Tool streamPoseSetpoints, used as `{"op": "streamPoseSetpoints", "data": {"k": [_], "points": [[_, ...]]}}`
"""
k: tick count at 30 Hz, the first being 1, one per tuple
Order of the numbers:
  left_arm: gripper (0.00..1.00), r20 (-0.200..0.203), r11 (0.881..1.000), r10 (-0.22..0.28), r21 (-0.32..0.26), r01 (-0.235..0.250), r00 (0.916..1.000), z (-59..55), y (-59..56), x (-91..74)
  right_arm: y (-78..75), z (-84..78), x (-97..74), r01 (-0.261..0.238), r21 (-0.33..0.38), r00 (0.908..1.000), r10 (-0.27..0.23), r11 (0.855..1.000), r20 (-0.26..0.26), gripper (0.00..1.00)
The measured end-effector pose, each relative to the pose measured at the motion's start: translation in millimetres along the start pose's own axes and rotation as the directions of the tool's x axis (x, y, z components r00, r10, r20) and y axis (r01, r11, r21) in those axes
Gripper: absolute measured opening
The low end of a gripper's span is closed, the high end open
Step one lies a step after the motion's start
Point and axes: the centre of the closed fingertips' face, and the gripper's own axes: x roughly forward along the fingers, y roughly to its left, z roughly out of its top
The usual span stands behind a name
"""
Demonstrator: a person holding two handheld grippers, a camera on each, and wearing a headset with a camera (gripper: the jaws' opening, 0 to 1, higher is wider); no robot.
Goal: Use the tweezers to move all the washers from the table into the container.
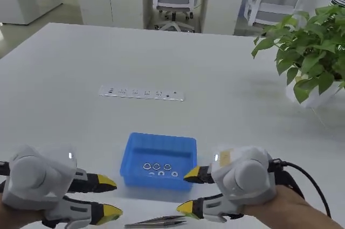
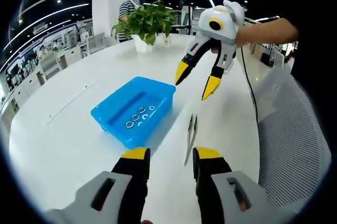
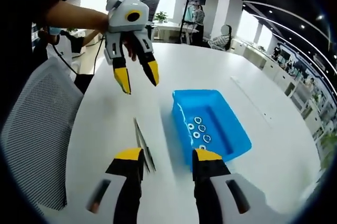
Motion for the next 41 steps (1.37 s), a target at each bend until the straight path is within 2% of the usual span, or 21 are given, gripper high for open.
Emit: {"op": "streamPoseSetpoints", "data": {"k": [3,6,13,17,19,23,32,35,41], "points": [[0.45,0.027,0.999,0.036,-0.019,-0.036,0.9990,5.0,4.2,-4.7,-5.9,-1.2,-9.7,0.040,0.044,0.9988,-0.042,0.998,0.028,0.43],[0.48,0.056,0.998,0.052,-0.038,-0.050,0.9971,11.1,2.3,-8.3,-10.0,-2.3,-19.5,0.067,0.080,0.9961,-0.072,0.994,0.052,0.50],[0.62,0.077,0.996,0.071,-0.050,-0.067,0.9945,15.4,-2.9,-12.8,-14.9,-4.3,-39.1,0.127,0.148,0.9857,-0.141,0.981,0.092,0.64],[0.69,0.112,0.991,0.113,-0.082,-0.104,0.9872,22.7,-3.4,-20.0,-15.9,-7.0,-49.3,0.172,0.197,0.9747,-0.195,0.965,0.109,0.69],[0.73,0.128,0.990,0.119,-0.091,-0.108,0.9845,24.9,-6.2,-22.4,-12.9,-9.6,-53.5,0.187,0.212,0.9706,-0.214,0.959,0.111,0.72],[0.79,0.135,0.987,0.134,-0.103,-0.121,0.9817,22.8,-10.1,-25.2,-8.0,-13.8,-59.0,0.211,0.244,0.9632,-0.244,0.947,0.114,0.79],[0.98,0.171,0.975,0.182,-0.160,-0.155,0.9684,17.9,-18.6,-31.8,-2.1,-12.0,-64.3,0.236,0.267,0.9513,-0.278,0.934,0.132,0.98],[0.99,0.179,0.974,0.187,-0.159,-0.159,0.9659,19.1,-20.2,-34.5,-1.5,-9.1,-66.1,0.246,0.262,0.9456,-0.291,0.933,0.146,1.00],[0.99,0.185,0.976,0.191,-0.141,-0.167,0.9640,23.0,-18.3,-36.7,4.4,-10.8,-63.6,0.232,0.256,0.9520,-0.273,0.938,0.139,1.00]]}}
